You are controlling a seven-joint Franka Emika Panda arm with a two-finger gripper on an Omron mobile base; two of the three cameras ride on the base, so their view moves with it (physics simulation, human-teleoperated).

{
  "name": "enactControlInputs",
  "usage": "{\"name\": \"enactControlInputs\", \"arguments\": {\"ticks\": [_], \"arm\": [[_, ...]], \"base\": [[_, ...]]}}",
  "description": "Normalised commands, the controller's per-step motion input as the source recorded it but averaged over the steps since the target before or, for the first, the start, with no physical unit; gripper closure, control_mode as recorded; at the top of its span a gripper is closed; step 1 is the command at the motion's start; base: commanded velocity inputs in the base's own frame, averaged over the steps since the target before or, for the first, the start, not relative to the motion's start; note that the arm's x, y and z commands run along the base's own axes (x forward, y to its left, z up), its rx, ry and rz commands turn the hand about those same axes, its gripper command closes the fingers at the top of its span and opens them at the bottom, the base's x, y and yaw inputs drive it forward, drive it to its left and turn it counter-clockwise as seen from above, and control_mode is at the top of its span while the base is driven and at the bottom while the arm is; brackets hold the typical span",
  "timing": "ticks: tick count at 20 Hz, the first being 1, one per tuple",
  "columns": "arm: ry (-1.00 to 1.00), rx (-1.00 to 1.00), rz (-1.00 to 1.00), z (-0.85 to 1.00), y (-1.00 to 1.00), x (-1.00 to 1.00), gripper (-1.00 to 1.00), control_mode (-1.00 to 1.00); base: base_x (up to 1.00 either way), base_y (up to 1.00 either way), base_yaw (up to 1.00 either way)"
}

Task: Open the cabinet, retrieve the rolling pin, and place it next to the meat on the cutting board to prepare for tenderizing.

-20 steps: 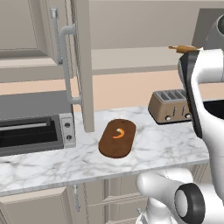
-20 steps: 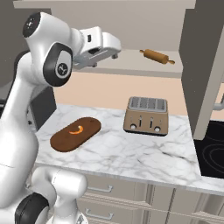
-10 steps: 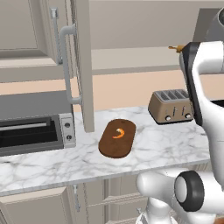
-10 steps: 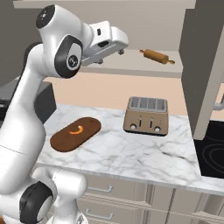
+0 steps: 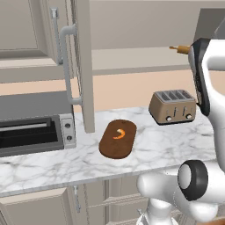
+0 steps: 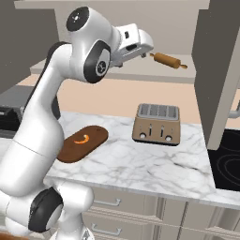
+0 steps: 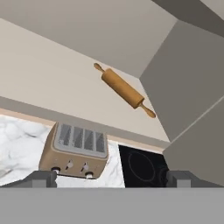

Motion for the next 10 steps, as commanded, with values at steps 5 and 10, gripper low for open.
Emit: {"name": "enactControlInputs", "arguments": {"ticks": [5, 10], "arm": [[0.04, 0.04, 0.12, 0.00, -0.28, 0.41, -1.00, -1.00], [0.06, 0.02, 0.12, -0.02, -0.23, 0.33, -1.00, -1.00]], "base": [[0.00, 0.00, 0.00], [0.00, 0.00, 0.00]]}}
